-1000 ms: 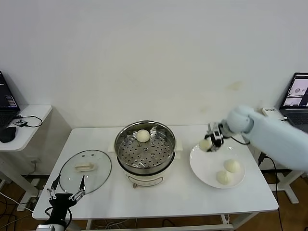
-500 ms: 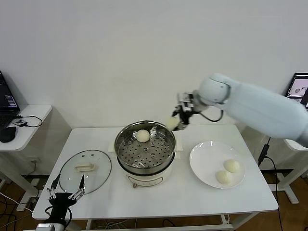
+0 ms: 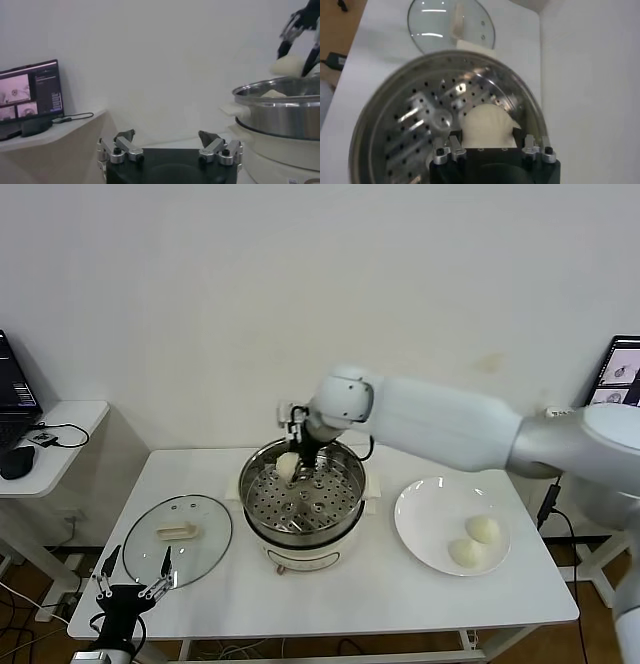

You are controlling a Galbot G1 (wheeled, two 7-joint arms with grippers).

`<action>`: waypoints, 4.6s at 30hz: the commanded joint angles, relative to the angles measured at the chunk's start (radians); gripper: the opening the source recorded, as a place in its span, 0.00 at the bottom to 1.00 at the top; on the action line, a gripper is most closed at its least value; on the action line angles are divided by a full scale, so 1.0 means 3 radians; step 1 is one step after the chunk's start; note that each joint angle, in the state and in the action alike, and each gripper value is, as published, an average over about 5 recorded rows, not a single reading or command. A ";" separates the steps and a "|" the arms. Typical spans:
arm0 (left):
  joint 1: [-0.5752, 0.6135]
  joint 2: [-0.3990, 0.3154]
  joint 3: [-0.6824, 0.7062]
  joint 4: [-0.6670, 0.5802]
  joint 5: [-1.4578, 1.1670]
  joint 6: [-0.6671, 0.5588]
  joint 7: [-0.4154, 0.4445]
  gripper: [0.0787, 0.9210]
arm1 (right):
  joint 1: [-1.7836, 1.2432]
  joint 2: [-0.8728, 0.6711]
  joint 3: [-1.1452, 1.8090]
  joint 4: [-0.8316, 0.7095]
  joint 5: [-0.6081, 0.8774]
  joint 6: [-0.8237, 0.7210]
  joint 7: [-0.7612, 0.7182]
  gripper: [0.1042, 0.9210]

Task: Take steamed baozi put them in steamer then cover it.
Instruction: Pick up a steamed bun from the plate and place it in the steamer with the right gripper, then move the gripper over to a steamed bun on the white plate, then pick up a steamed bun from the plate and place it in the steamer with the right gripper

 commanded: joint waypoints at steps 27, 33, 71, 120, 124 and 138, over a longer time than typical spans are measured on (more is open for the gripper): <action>0.0025 -0.0007 0.0005 -0.0007 0.0035 -0.0038 -0.0005 0.88 | 0.0084 -0.0098 0.0083 -0.0037 -0.0236 0.0036 -0.0313 0.87; -0.0003 0.0005 0.0028 -0.0001 0.0035 -0.0027 0.0000 0.88 | 0.0475 -0.0767 0.0049 0.0308 -0.0578 0.0451 -0.0851 0.88; -0.0032 0.0031 0.0128 0.0087 0.0117 0.0053 0.0007 0.88 | -0.1762 -0.2816 0.1098 0.0785 -0.2270 0.1307 -0.1296 0.88; -0.0049 0.0010 0.0097 0.0129 0.0116 0.0039 -0.0005 0.88 | -0.1898 -0.2341 0.1325 0.0330 -0.2297 0.1129 -0.1181 0.64; -0.0053 0.0002 0.0090 0.0123 0.0104 0.0024 -0.0026 0.88 | -0.1879 -0.2360 0.1339 0.0349 -0.2285 0.1129 -0.1187 0.62; -0.0043 0.0026 0.0088 0.0081 0.0104 0.0031 -0.0020 0.88 | -0.0750 -0.2457 0.1093 0.0585 -0.1820 0.1071 -0.1262 0.58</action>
